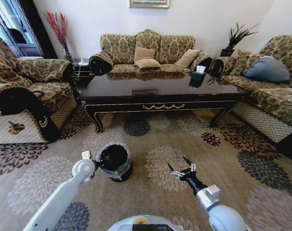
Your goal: Move to the front of the table and pick up the trash from the floor, then place it into the trash bin.
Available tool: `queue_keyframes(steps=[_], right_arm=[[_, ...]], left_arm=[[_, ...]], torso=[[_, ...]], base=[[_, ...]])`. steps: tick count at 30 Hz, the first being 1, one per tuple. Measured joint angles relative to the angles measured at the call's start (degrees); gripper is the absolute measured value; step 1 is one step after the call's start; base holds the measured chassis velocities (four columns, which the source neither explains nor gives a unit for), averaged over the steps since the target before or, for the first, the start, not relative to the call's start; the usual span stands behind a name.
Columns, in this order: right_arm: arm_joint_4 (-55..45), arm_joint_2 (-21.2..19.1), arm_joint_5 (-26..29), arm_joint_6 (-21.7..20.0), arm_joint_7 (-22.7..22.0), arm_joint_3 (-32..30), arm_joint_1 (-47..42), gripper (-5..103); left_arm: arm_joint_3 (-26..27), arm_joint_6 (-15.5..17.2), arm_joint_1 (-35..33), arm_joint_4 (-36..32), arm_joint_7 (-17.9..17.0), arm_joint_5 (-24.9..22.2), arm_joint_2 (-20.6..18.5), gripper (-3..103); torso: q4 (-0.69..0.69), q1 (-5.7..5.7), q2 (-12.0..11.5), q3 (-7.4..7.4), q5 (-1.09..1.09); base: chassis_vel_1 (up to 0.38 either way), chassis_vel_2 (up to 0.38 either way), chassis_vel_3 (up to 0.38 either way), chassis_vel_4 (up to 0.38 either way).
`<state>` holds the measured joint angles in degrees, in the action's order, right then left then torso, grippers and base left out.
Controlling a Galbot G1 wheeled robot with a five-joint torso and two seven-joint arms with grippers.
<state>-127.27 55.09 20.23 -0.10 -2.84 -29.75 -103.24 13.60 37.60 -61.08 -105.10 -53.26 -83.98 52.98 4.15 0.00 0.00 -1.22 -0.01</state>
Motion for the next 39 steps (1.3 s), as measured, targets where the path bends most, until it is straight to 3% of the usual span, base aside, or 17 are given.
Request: queue_keyframes(steps=[7,9,12,15,18,19,20,21,24,25,26,29,30,32,34,35,39], right_arm=[[0.14,0.08,-0.01,0.15,0.0,-0.34,-0.39,100],[0.17,0.1,-0.01,0.17,0.0,-0.37,-0.43,100],[0.27,0.14,-0.01,0.21,0.0,-0.5,-0.44,100],[0.34,0.2,0.4,0.46,0.08,-0.76,-0.36,100],[1.4,0.67,0.97,1.68,0.45,-1.78,0.68,100],[1.76,0.89,1.08,1.99,0.35,-1.93,1.09,100],[2.86,1.87,2.21,2.64,-0.16,-2.46,2.09,100],[2.86,1.87,2.21,2.64,-0.16,-2.46,2.09,100],[3.74,4.39,2.08,4.17,0.52,-4.1,2.66,100],[3.74,4.39,2.08,4.17,0.52,-4.1,2.66,100],[3.92,6.54,0.42,6.02,0.93,-4.94,2.63,100],[4.19,10.22,-3.43,8.67,1.1,-5.77,2.59,100],[4.19,10.22,-3.43,8.67,1.1,-5.77,2.59,100],[4.42,12.48,-5.79,9.73,1.1,-5.95,2.65,100],[4.61,13.62,-5.97,9.77,1.05,-5.94,2.98,100],[4.61,13.62,-5.97,9.77,1.05,-5.94,2.98,100],[5.77,14.81,-5.12,9.77,0.93,-5.86,4.48,100]], left_arm=[[0.16,-0.41,-0.01,-1.29,-0.73,-0.78,-0.09,30],[0.31,-0.48,-0.02,-1.93,-0.74,-0.81,-0.31,30],[0.78,-0.55,-0.09,-4.06,-0.74,-0.79,-1.23,47],[1.32,-0.55,-0.25,-6.13,-0.58,-0.49,-2.11,53],[3.57,-0.91,-1.48,-9.81,0.15,2.41,-2.92,70],[4.15,-1.1,-1.81,-10.45,0.5,2.99,-2.93,70],[6.26,-1.99,-3.29,-12.23,2.52,5.84,-2.86,81],[6.26,-1.99,-3.29,-12.23,2.52,5.84,-2.86,81],[10.23,-4.76,-7.54,-14.44,9.49,15.32,-2.63,91],[10.23,-4.76,-7.54,-14.44,9.49,15.32,-2.63,91],[13.23,-7.85,-11.99,-15.47,15.57,23.75,-2.31,96],[18.66,-15.13,-21.14,-17.4,25.61,35.6,-0.93,100],[18.66,-15.13,-21.14,-17.4,25.61,35.6,-0.93,100],[23.31,-21.12,-27.83,-19.06,32.08,43.23,1.36,100],[26.22,-24.88,-32.24,-19.82,36.55,47.58,3.34,100],[26.22,-24.88,-32.24,-19.82,36.55,47.58,3.34,100],[27.33,-33.14,-38.94,-19.92,43.24,56.71,7.28,100]], torso=[[0.0,0.0,0.0,0.0,0.0],[0.0,0.0,0.0,0.0,0.0],[-0.01,0.0,0.0,0.0,0.0],[-0.02,0.0,0.0,0.0,0.01],[0.0,0.0,0.0,-0.01,0.0],[-0.01,0.0,0.0,0.0,0.0],[-0.01,0.0,0.0,-0.01,0.01],[-0.01,0.0,0.0,-0.01,0.01],[0.0,0.0,0.0,-0.01,0.01],[0.0,0.0,0.0,-0.01,0.01],[0.01,0.0,0.0,0.0,0.0],[-0.02,0.0,0.0,0.0,-0.01],[-0.02,0.0,0.0,0.0,-0.01],[-0.01,0.0,0.0,0.0,0.0],[0.0,0.0,0.0,0.0,0.01],[0.0,0.0,0.0,0.0,0.01],[-0.01,0.0,0.0,0.0,0.01]], base=[[0.0,0.0,0.0,0.0],[0.0,0.0,0.0,0.0],[0.0,0.0,0.0,0.0],[0.0,0.0,0.0,0.0],[0.0,0.0,0.0,0.0],[0.0,0.0,0.0,0.0],[0.0,0.0,0.0,0.0],[0.0,0.0,0.0,0.0],[0.0,0.0,0.0,0.0],[0.0,0.0,0.0,0.0],[0.0,0.0,0.0,0.0],[0.0,0.0,0.0,0.0],[0.0,0.0,0.0,0.0],[0.0,0.0,0.0,0.0],[0.0,0.0,0.0,0.0],[0.0,0.0,0.0,0.0],[0.0,0.0,0.0,0.0]])
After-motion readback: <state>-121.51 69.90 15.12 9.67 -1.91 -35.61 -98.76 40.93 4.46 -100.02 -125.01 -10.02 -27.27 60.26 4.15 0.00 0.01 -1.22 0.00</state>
